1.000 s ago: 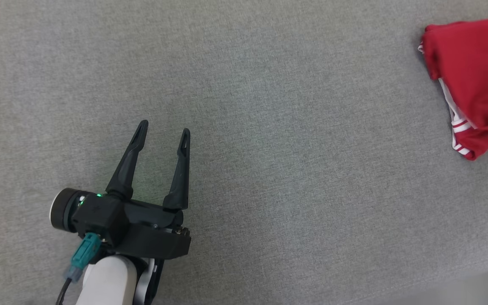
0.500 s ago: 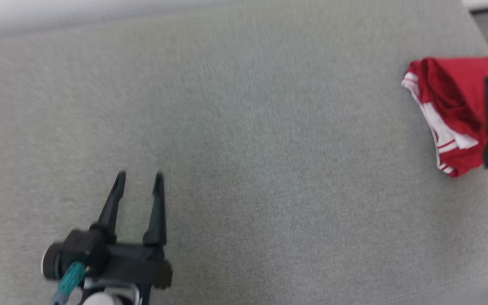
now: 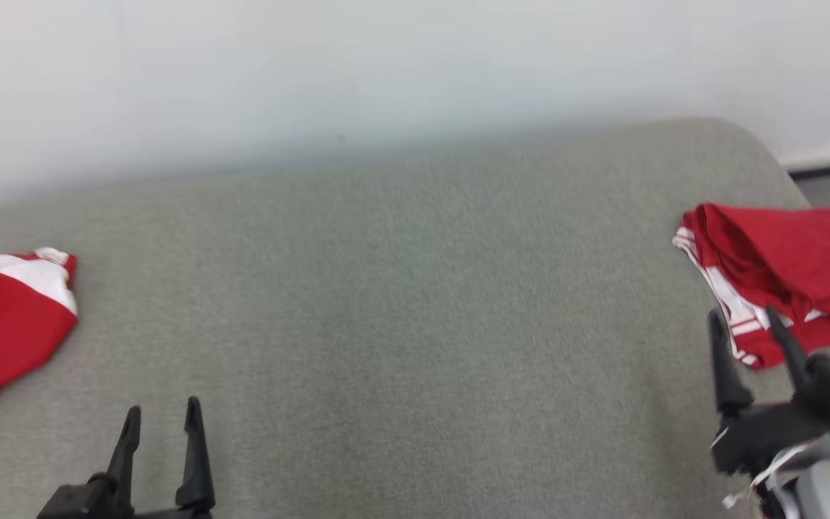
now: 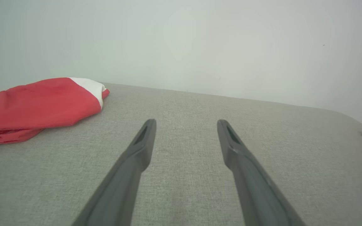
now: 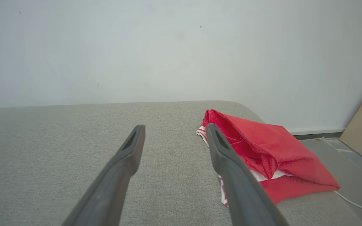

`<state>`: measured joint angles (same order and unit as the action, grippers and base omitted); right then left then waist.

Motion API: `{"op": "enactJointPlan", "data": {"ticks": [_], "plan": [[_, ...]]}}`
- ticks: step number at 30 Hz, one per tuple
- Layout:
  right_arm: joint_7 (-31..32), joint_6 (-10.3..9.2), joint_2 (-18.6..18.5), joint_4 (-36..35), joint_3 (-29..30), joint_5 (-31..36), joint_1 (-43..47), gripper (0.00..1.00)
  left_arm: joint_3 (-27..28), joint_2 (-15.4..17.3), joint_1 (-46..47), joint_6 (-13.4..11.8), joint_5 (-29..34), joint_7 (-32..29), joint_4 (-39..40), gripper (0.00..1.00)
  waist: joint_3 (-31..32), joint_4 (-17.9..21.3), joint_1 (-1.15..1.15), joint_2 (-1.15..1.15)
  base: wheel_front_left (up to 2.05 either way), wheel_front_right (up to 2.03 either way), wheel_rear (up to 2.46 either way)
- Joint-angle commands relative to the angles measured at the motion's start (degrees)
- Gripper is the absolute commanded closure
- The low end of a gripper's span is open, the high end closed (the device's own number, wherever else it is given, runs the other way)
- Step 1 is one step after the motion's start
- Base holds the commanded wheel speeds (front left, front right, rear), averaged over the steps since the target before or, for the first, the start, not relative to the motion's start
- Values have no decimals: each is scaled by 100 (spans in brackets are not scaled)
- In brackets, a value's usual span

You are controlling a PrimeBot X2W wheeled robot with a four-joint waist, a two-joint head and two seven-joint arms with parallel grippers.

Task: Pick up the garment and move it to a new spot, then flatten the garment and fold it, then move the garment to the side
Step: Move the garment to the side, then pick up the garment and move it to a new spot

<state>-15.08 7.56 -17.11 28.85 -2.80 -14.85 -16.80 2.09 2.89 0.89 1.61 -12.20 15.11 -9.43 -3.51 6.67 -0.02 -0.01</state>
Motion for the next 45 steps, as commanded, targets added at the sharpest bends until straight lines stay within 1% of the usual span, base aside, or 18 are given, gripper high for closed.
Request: {"op": "enactJointPlan", "data": {"ticks": [1, 7, 11, 16, 21, 25, 35, 37, 44, 45], "plan": [[-7, -17, 28, -78, 24, 55, 89, 0, 33, 0, -78, 32, 23, 2, -21, 0, 465, -301, 2, 1, 0, 0, 0], [-7, -17, 533, -656, 55, 323, 774, 0, 256, 2, -329, 80, 60, 3, -137, 0, 703, -399, 2, 1, 0, 0, 0], [-6, -17, 805, -854, 28, 379, 1103, 0, 330, 2, -468, 116, 94, 3, -218, 0, 844, -442, 2, 1, 0, 0, 0], [13, -17, 986, -901, -111, 472, 1354, 0, 363, 2, -584, 115, 93, 3, -253, 0, 934, -449, 2, 1, 0, 0, 0], [79, -17, 1075, -856, -155, 403, 1444, 0, 306, 2, -627, 136, 144, 3, -274, 0, 970, -430, 2, 1, 0, 0, 0], [110, -17, 1058, -857, -198, 422, 1431, 0, 296, 3, -649, 119, 99, 3, -239, 0, 980, -414, 2, 1, 0, 0, 0], [155, -17, 1085, -847, -42, 535, 1482, 0, 182, 3, -564, 115, 126, 3, -194, 0, 956, -502, 2, 1, 0, 0, 0], [169, -17, 1089, -852, 11, 553, 1486, 0, 149, 4, -514, 116, 131, 3, -195, 0, 941, -568, 2, 1, 0, 0, 0], [167, -17, 1035, -840, 44, 609, 1536, 0, 62, 4, -525, 63, 110, 2, -158, 0, 935, -1125, 2, 1, 0, 0, 0], [167, -17, 1035, -840, 44, 609, 1536, 0, 62, 4, -525, 63, 110, 2, -158, 0, 935, -1125, 2, 1, 0, 0, 0]]}}
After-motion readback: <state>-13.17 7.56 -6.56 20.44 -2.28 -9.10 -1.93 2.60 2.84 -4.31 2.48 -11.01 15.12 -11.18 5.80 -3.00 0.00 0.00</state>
